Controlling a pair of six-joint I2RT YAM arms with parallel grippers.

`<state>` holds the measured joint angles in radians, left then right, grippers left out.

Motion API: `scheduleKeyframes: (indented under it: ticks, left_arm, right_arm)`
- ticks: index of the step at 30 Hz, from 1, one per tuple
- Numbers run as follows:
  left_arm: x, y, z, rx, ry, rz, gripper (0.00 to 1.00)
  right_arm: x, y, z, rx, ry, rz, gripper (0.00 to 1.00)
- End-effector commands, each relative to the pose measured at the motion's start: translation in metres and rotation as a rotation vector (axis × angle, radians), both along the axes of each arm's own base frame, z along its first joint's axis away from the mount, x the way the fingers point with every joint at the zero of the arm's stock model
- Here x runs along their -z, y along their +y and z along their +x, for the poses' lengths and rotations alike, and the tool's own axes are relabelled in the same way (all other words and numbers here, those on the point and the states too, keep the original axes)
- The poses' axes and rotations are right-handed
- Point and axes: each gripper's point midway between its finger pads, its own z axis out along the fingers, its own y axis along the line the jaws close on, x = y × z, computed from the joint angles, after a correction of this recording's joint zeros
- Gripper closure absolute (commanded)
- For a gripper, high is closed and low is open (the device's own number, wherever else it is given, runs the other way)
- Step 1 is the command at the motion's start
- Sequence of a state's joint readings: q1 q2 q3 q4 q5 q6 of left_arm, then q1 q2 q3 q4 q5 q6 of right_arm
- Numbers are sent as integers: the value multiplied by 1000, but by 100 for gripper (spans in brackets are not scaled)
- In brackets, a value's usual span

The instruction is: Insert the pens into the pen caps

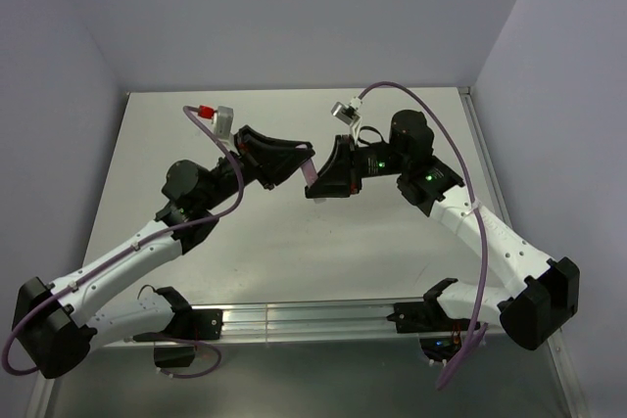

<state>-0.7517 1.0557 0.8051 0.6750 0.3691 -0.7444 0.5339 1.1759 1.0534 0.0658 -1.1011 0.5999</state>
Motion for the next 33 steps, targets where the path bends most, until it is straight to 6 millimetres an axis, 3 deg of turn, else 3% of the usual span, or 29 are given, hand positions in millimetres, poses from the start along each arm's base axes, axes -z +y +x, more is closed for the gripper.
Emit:
scheduleKeyframes:
  ticks: [1, 7, 8, 10, 11, 13, 14, 16, 17, 18, 19, 20, 23, 25, 28, 29, 31, 32, 33]
  left_arm:
    - [112, -30, -122, 577, 175, 330, 100]
    - [104, -29, -112, 498, 166, 319, 100]
    - [101, -31, -93, 388, 188, 314, 100]
    - [93, -30, -73, 277, 197, 309, 100]
    - [78, -30, -56, 190, 199, 282, 97]
    - [67, -23, -20, 32, 230, 255, 81]
    - [47, -13, 1, -53, 231, 216, 77]
    - [33, -3, 27, -153, 243, 177, 65]
    - [12, 9, 43, -216, 242, 131, 59]
    - [9, 10, 51, -230, 249, 131, 48]
    - [3, 15, 60, -255, 251, 120, 44]
    - [-16, 25, 71, -298, 245, 89, 43]
    - [-42, 55, 105, -428, 243, 57, 39]
    - [-49, 70, 121, -511, 258, 60, 34]
    - [-58, 109, 142, -666, 332, 51, 32]
    - [-51, 124, 147, -707, 367, 58, 32]
    - [-52, 134, 143, -701, 368, 51, 33]
    - [-41, 140, 144, -713, 388, 62, 33]
    - [-37, 140, 141, -708, 398, 66, 33]
  right_arm:
    - [-83, -19, 87, 445, -190, 188, 100]
    - [-75, -15, 86, 409, -179, 172, 100]
    - [-73, -13, 86, 403, -182, 155, 100]
    - [-68, -10, 85, 388, -183, 130, 100]
    - [-62, -6, 80, 375, -166, 100, 100]
    - [-54, -3, 79, 379, -172, 70, 100]
    - [-43, 0, 73, 366, -151, 54, 100]
    - [-36, -1, 68, 368, -130, 49, 100]
    - [-23, -3, 70, 384, -108, 31, 100]
    - [-20, -4, 68, 390, -99, 30, 100]
    - [-16, -5, 68, 392, -89, 26, 100]
    - [-5, -5, 69, 402, -62, 8, 100]
    - [18, -3, 76, 417, -7, -35, 100]
    - [31, -3, 87, 457, 17, -68, 100]
    - [69, -4, 120, 539, 101, -180, 100]
    - [89, -1, 137, 559, 146, -233, 100]
    - [117, -8, 171, 650, 182, -319, 100]
    - [117, -7, 185, 668, 187, -338, 100]
    - [151, -5, 200, 670, 241, -398, 100]
